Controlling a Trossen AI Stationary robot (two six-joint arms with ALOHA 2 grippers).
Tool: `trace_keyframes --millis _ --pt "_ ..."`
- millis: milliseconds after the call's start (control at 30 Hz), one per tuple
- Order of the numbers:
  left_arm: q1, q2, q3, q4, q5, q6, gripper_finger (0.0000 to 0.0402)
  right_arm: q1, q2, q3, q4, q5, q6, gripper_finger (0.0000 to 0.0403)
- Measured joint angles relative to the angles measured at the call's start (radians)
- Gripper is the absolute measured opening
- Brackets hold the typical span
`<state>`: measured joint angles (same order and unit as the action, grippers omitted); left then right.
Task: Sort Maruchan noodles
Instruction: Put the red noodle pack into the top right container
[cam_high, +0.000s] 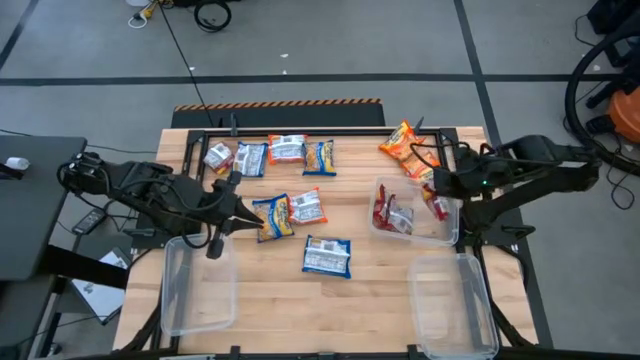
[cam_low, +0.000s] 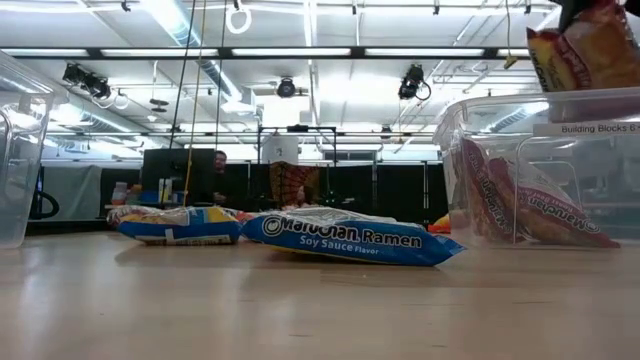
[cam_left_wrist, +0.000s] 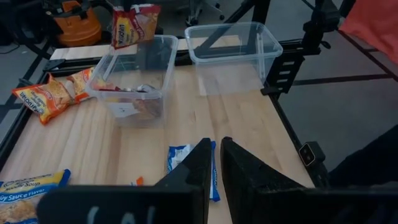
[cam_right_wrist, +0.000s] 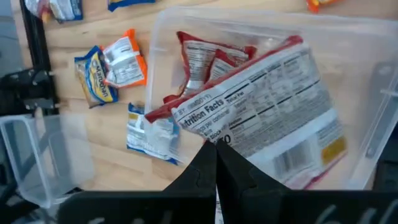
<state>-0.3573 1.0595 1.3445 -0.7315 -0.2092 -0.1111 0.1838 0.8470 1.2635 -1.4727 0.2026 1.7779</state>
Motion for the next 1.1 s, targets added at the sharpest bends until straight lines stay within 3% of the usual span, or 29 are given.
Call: trace_keyframes --millis 333,500,733,900,1100 --pt "0.0 0.0 0.0 0.0 0.0 0.0 0.0041 -0.002 -0.038 -0.222 0.14 -0.04 0.107 0.0003" --pt "0.0 0.0 0.0 0.001 0.0 0.0 0.0041 -0.017 -0.059 -0.364 0.188 -0.008 0.168 0.0003" --pt "0.0 0.003 0.0 0.041 0.0 0.0 0.0041 -0.088 -0.067 -0.51 0.379 0.015 0.152 0.0016" --pt "0.0 0.008 -0.001 0.07 -0.003 0.001 0.0041 -0.149 -0.066 -0.539 0.383 0.015 0.102 0.0021" --pt "0.002 0.008 -0.011 0.062 -0.181 -0.03 0.0041 -0.209 -0.069 -0.54 0.393 0.013 -0.044 0.0061"
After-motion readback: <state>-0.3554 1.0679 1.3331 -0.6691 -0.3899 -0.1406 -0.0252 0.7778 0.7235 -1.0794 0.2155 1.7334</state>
